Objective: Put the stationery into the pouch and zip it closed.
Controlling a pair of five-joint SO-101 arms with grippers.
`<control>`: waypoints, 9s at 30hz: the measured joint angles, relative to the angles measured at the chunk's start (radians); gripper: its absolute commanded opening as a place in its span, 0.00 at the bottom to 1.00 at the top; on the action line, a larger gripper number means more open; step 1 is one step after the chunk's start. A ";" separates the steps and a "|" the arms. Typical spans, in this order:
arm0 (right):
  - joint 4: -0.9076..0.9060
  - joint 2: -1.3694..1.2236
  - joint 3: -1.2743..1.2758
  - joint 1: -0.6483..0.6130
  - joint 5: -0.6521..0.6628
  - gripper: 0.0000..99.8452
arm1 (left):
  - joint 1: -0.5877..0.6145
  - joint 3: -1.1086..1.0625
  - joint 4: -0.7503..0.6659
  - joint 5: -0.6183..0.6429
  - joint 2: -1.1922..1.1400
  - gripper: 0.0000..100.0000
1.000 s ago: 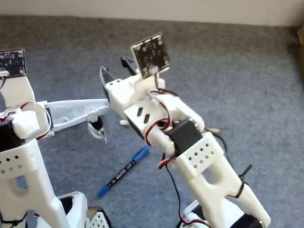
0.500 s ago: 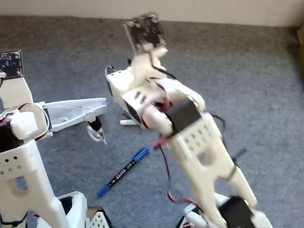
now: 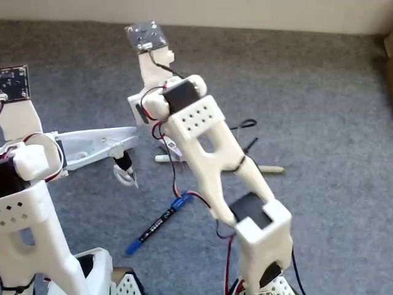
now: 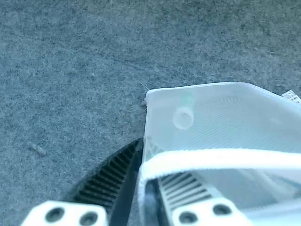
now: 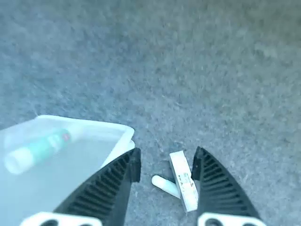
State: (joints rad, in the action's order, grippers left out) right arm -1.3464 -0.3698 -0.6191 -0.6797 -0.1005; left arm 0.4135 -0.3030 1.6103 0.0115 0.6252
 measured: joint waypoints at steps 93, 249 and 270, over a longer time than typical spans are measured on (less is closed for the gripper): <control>-0.077 0.732 0.118 -0.089 0.118 0.04 | 0.002 -0.003 0.000 0.000 0.000 0.01; 1.669 0.862 1.528 -0.331 0.213 0.22 | -0.002 -0.023 -0.005 0.000 0.000 0.01; 1.580 1.201 1.557 -0.342 0.212 0.22 | 0.002 -0.023 -0.005 0.000 0.000 0.01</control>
State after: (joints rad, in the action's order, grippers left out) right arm 0.2340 0.8316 0.9383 -1.0219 0.1112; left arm 0.4150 -0.3261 1.6057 0.0115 0.6252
